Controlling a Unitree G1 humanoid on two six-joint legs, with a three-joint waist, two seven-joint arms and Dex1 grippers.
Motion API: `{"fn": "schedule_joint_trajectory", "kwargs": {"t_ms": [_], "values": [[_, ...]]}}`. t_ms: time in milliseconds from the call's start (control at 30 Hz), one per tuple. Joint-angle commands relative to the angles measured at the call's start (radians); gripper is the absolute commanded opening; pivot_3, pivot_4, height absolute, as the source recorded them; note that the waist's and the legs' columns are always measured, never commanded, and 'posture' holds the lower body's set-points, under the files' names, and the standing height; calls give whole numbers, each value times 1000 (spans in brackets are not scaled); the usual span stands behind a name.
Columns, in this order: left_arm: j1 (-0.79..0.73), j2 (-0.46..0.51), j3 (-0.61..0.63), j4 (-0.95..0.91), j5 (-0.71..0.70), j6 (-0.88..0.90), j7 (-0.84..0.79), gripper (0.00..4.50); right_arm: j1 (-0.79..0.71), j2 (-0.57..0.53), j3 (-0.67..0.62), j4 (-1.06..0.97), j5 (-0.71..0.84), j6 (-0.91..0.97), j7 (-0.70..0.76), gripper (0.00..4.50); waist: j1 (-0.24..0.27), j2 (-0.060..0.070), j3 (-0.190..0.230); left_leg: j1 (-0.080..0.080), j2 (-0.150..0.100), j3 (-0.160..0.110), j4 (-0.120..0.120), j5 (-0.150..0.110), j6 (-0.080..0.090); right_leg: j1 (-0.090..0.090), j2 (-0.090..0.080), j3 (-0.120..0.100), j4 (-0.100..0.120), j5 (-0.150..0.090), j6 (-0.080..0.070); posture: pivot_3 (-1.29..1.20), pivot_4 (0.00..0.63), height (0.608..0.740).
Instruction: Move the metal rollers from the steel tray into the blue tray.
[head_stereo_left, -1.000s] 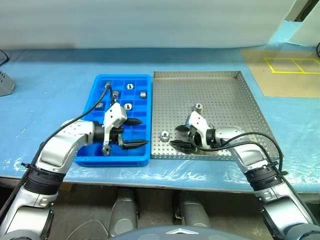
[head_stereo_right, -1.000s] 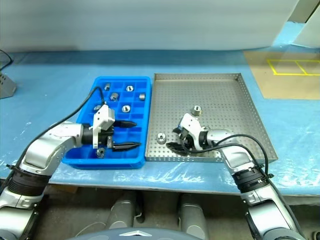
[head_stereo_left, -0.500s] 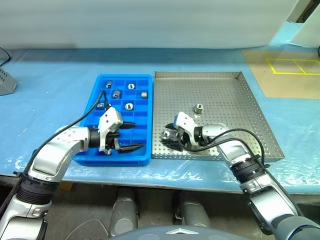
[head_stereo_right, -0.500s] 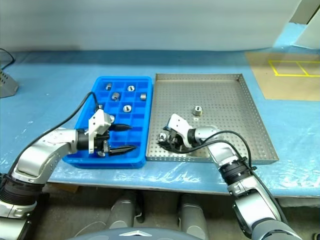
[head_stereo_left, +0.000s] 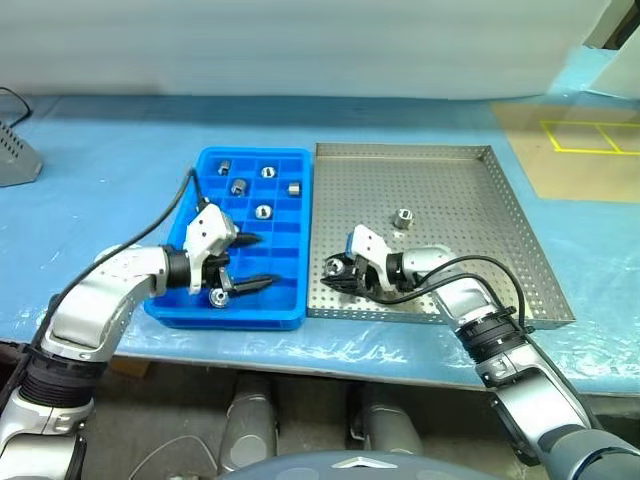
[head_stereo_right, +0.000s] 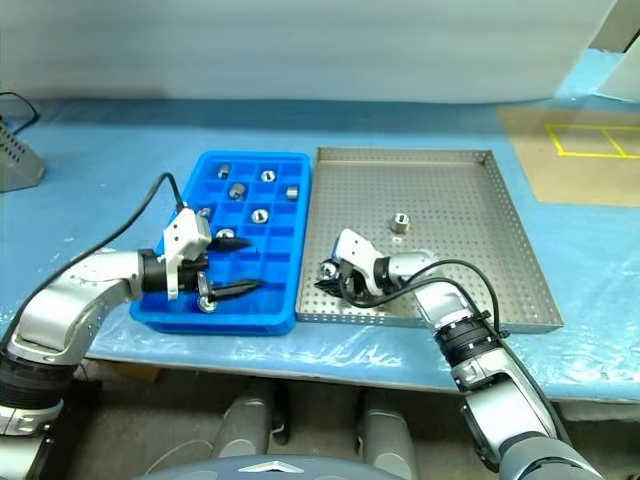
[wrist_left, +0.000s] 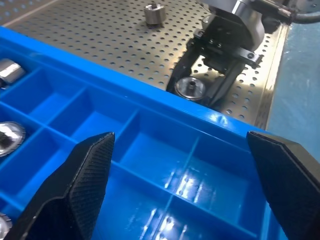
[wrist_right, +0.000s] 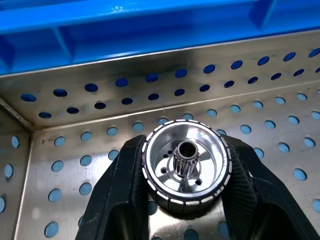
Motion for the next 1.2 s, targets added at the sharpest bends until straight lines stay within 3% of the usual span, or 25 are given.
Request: {"fn": "schedule_joint_trajectory", "kwargs": {"t_ms": [33, 200, 367, 633, 900, 1200], "values": [[-29, 22, 58, 14, 0, -19, 8, 4470, 2, -15, -36, -68, 43, 15, 28, 1656, 0, 0, 0, 0, 0, 0, 0, 0, 0, 0, 0, 0, 0, 0, 0, 34, 150, 740], [-47, 23, 123, 44, -27, -7, 26, 4470, -51, -25, -59, -104, 32, 5, -4, 1656, -1, 0, 0, -1, 0, 0, 0, 0, 0, -1, 0, 0, 0, 0, 0, 37, 150, 740], [-44, -4, 167, 29, -66, 32, 64, 4470, -190, 50, -94, -93, 76, -22, -22, 1656, -3, 0, 0, -1, 0, 0, 0, 0, 0, -2, 0, 0, 1, 0, 0, 72, 150, 740], [14, 25, 205, -29, -63, 39, 98, 4470, -396, 219, -85, 241, 36, -175, -55, 1656, 9, -1, 0, -3, 0, 0, -1, 0, 0, -4, 0, 0, 0, -1, -1, 155, 150, 740], [118, 44, 234, -119, -83, 59, 126, 4470, -389, 258, -81, 451, -1, -266, -32, 1656, 34, -1, 0, -5, 0, 0, -2, 0, 0, -5, 0, -2, -1, -1, -1, 208, 150, 740], [133, 33, 232, -147, -104, 80, 157, 4470, -360, 277, -85, 461, -11, -271, -27, 1656, 32, -1, 0, -4, 1, 0, -2, 0, -1, -5, 0, -2, 1, -1, -1, 200, 150, 740]]}}
